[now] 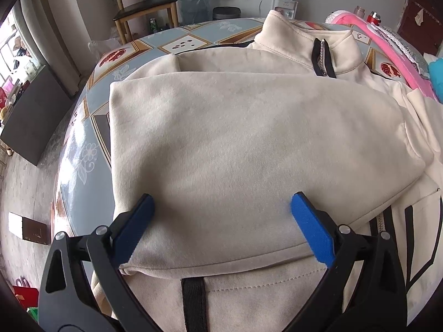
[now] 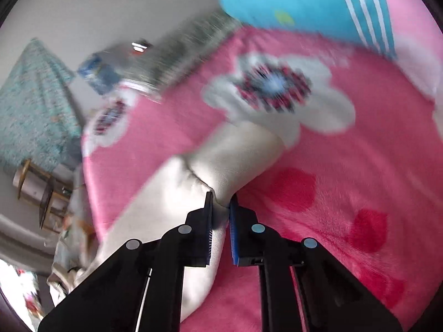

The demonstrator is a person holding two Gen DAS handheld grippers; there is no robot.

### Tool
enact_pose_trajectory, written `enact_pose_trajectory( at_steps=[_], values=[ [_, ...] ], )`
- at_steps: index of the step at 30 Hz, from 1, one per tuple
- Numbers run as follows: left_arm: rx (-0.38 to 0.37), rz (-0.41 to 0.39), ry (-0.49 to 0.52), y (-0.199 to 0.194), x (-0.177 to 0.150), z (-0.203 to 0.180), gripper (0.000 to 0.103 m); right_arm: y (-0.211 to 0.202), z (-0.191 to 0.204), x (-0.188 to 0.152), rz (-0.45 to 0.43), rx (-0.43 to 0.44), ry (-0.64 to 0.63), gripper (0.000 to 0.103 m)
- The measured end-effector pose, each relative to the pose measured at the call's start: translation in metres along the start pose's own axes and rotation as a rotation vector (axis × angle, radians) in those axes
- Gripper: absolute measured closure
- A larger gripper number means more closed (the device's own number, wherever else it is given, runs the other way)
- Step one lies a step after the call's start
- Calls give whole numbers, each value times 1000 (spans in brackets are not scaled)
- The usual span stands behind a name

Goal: Fold large clothes

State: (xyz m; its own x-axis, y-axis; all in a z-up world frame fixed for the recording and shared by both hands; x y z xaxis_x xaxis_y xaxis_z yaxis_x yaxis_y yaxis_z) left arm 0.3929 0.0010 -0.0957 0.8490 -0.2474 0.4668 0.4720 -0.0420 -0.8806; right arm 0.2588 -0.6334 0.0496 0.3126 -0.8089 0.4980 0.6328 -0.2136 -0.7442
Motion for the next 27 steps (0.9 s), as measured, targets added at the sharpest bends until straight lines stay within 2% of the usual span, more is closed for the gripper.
enact_pose_trajectory(
  at_steps=[5, 8, 11, 15, 18, 22, 25, 27],
  values=[
    [-2, -7, 6, 0, 0, -1, 7, -77, 87, -12, -80, 126, -169, 92],
    [-6, -10, 12, 0, -1, 0, 7, -119, 151, -34, -111, 219, -276, 92],
    [-23, -10, 34, 1, 0, 1, 7, -157, 221, -72, -109, 340, -378, 92],
    [-46, -5, 47, 0, 0, 3, 7, -180, 294, -136, -73, 466, -487, 92],
    [-72, -14, 41, -6, -3, 8, 7, -180, 340, -194, -23, 525, -576, 92],
    [-101, -46, 28, -23, -12, 21, 7, -151, 382, -289, 93, 554, -692, 92],
    [-62, -61, 26, -36, -22, 37, 7, -111, 390, -365, 169, 510, -778, 92],
    [-73, -67, 5, -43, -28, 49, 7, -81, 389, -417, 243, 463, -836, 92]
  ],
)
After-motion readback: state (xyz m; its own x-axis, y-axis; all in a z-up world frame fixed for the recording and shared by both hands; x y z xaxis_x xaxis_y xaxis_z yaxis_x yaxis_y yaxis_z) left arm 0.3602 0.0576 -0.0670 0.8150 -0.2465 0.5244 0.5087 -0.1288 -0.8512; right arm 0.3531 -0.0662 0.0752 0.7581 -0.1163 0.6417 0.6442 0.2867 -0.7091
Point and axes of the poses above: each gripper's, at about its wrist camera, not at the fingertips, and y roughly the way its jaws point, z to its left, x to its top, the point moved 4 cm from there along y, roughly the way its jaws point, and after that the axes turned 10 degrees about y, right-handed, at the moved point
